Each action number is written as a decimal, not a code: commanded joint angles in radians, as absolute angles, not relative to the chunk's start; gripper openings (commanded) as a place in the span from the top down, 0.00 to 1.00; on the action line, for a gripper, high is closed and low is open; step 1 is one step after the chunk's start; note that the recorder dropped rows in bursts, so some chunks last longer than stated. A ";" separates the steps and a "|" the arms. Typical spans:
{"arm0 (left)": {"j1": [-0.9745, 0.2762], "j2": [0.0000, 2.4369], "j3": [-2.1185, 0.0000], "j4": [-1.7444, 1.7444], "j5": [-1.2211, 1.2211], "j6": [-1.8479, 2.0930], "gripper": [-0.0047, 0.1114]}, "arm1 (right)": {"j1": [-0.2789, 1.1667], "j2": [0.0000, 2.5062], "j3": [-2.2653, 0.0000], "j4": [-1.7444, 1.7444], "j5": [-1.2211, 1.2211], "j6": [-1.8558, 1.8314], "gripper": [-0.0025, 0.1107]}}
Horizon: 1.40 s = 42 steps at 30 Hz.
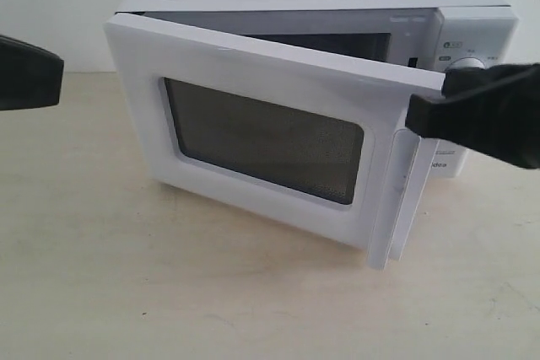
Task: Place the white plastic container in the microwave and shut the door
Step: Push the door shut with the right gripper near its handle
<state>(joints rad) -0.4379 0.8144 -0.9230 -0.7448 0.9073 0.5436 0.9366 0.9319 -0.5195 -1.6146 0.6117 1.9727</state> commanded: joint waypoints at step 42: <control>-0.441 0.810 -0.919 -0.742 0.909 0.540 0.92 | 0.871 1.243 -0.611 -1.744 0.698 2.093 0.98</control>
